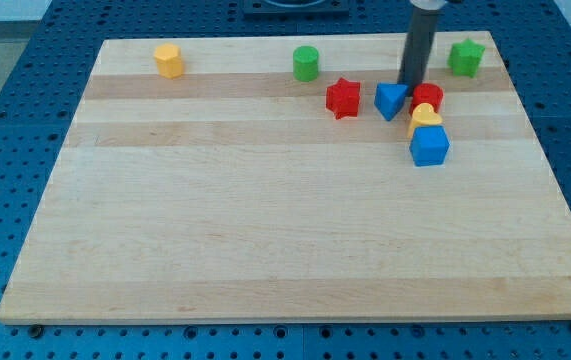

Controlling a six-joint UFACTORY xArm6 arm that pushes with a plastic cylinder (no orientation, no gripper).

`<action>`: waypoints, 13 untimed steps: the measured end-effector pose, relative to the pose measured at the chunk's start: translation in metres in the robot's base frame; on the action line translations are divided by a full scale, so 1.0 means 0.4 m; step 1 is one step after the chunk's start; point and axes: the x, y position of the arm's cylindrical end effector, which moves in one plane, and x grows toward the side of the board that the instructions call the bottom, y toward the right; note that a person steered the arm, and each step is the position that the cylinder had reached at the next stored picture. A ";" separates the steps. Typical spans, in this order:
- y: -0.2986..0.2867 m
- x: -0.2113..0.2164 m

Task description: Slide the blue cube to the center left of the board

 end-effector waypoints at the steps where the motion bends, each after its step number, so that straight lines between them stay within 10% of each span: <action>1: 0.059 0.000; 4: 0.176 0.142; 9: -0.194 0.327; 13: -0.575 0.194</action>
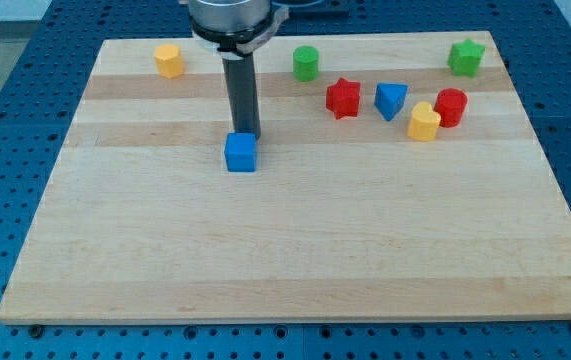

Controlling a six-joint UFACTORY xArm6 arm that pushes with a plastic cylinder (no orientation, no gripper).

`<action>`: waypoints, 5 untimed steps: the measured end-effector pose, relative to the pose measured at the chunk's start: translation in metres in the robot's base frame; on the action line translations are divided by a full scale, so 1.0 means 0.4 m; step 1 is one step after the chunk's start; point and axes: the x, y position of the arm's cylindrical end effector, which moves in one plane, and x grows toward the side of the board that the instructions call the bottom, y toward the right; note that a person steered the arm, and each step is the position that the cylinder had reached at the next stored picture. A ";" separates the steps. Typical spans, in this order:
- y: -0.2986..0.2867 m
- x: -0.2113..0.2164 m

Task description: Slide the blue cube to the center left of the board

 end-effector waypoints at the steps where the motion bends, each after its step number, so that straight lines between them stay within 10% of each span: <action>1: 0.033 0.050; 5: 0.051 0.217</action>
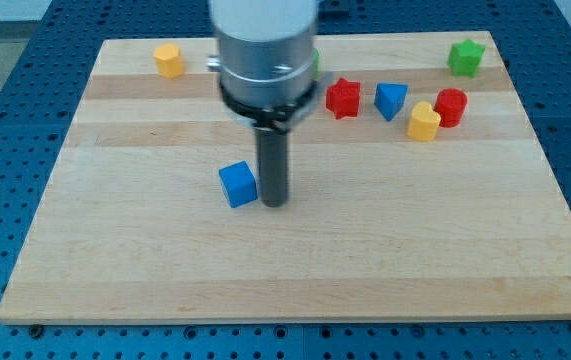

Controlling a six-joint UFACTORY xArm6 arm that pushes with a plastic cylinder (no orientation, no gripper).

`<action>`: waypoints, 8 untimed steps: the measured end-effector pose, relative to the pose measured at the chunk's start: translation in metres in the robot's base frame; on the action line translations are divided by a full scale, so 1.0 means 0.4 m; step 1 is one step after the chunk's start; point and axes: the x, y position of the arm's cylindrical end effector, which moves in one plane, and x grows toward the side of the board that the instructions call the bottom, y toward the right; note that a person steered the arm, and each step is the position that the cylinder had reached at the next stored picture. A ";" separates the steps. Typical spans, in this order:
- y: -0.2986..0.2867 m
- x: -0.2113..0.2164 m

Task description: Slide the blue cube to the center left of the board

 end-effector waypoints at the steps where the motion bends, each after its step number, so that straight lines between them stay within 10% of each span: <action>1: -0.130 -0.020; 5: -0.395 -0.160; 8: -0.276 -0.210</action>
